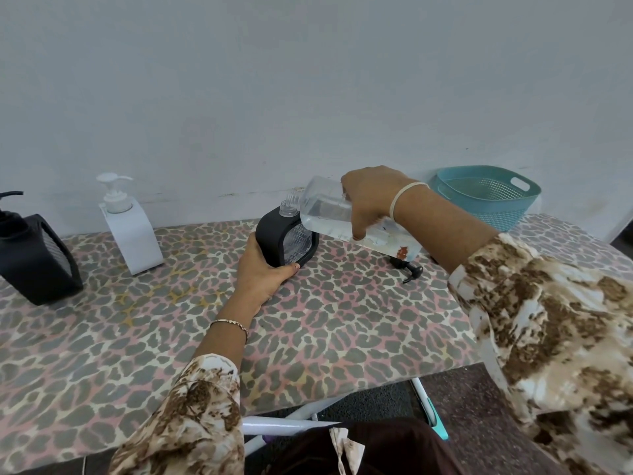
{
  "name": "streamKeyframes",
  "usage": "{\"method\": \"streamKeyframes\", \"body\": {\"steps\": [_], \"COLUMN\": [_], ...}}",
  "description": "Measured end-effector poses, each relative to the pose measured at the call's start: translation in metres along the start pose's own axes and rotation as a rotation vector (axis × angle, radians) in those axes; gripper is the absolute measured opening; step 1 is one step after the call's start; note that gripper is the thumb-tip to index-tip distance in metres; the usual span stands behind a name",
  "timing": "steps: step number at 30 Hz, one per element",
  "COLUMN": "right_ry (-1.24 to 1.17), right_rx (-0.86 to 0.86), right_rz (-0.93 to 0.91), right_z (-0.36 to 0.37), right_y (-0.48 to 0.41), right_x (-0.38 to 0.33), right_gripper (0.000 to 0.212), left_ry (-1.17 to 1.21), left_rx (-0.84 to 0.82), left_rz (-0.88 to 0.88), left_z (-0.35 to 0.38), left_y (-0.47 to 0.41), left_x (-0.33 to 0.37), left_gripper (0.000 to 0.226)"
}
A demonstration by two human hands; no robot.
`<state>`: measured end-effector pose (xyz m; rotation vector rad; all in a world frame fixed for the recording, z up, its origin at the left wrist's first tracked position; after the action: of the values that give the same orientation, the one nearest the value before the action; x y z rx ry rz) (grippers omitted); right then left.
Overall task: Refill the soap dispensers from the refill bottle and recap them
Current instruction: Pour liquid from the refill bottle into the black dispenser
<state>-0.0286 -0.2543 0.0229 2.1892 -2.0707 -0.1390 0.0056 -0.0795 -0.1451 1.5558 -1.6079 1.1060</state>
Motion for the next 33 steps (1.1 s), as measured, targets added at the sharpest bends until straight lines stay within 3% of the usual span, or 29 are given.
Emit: {"method": "streamKeyframes", "body": {"steps": [33], "right_ry": [0.005], "right_rx": [-0.002], "right_rz": [0.0], "right_z": [-0.0014], "right_y": [-0.0004], "right_x": [-0.0006], "right_gripper": [0.064], "left_ry": [-0.007], "left_rx": [0.003], "left_rz": [-0.005], "left_z": [-0.0007], "left_y": [0.0014], "left_x": [0.0031], "left_gripper": [0.09]}}
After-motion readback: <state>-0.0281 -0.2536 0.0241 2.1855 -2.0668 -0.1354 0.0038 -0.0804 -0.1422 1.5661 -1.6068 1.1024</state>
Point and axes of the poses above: each hand's wrist, its own y-axis away from the middle knuckle, its own z-axis out of the palm, x = y × z, the point moved 4 cm from there along -y, towards the middle knuckle, and after that the axes turned 7 degrees about -y, right-handed, at the moved point
